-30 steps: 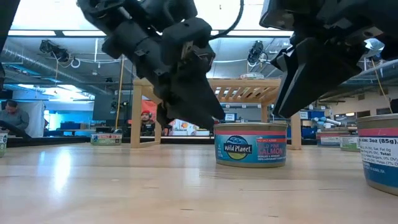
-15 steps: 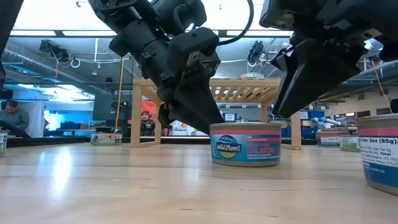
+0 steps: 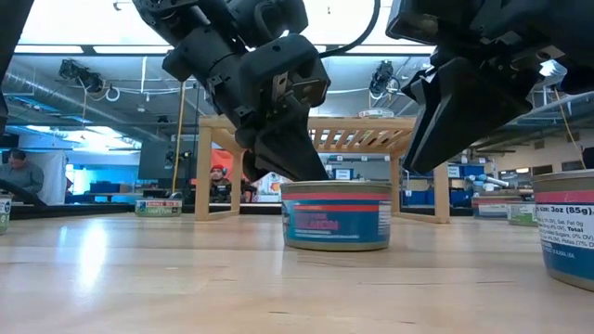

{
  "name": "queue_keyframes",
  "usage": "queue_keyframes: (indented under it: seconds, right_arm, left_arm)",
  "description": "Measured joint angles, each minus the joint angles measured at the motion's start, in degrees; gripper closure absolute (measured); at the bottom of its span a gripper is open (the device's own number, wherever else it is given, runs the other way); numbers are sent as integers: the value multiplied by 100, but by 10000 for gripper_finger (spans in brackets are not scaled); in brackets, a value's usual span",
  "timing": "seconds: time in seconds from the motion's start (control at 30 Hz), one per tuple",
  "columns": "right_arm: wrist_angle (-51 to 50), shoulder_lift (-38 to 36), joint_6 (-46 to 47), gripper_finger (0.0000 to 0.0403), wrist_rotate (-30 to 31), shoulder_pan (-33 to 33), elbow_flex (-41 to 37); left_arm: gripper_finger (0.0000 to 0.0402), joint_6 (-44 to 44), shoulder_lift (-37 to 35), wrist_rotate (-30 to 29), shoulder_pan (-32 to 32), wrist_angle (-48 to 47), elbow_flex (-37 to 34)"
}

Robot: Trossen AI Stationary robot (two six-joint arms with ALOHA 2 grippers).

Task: Stack canned seafood by type on shelf
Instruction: Put the blue pink tuna can on the shelf

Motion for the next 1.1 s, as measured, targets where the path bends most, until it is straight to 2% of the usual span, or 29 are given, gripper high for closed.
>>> queue_keyframes:
  seconds: [0.27,0.77,1.1]
  right_arm:
    - [-28,-4,0,311,0,38,0]
    - [-73,-4,50,311,3,194,0]
    - [-460,-74,602,311,388,293,4]
  left_arm:
    - [400,538,35,-85,-20,-572,413]
    - [401,1452,-86,-642,-171,-1409,1050]
    - [401,1763,-524,-1585,-468,-1763,1061]
